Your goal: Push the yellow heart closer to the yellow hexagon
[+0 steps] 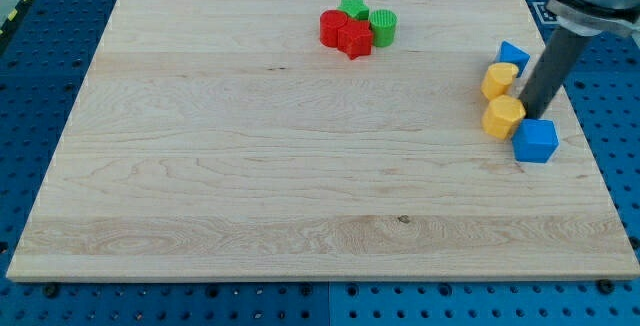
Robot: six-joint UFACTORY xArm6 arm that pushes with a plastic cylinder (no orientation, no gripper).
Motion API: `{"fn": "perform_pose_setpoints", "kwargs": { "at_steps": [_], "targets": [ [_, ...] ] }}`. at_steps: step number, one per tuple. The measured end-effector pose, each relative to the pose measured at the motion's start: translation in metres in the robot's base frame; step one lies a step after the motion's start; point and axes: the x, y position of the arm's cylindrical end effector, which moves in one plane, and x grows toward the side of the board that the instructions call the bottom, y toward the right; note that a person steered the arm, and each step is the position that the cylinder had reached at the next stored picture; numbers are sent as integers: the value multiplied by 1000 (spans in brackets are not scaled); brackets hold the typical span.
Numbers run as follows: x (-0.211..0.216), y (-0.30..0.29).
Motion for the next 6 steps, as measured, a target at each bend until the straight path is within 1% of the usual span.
{"fn": "perform_pose_setpoints", "kwargs": {
  "at_steps": [1, 2, 4, 5, 6],
  "targets": [
    [5, -28],
    [18, -44],
    [-2, -15],
    [0, 13],
    [-14, 35]
  ]
}}
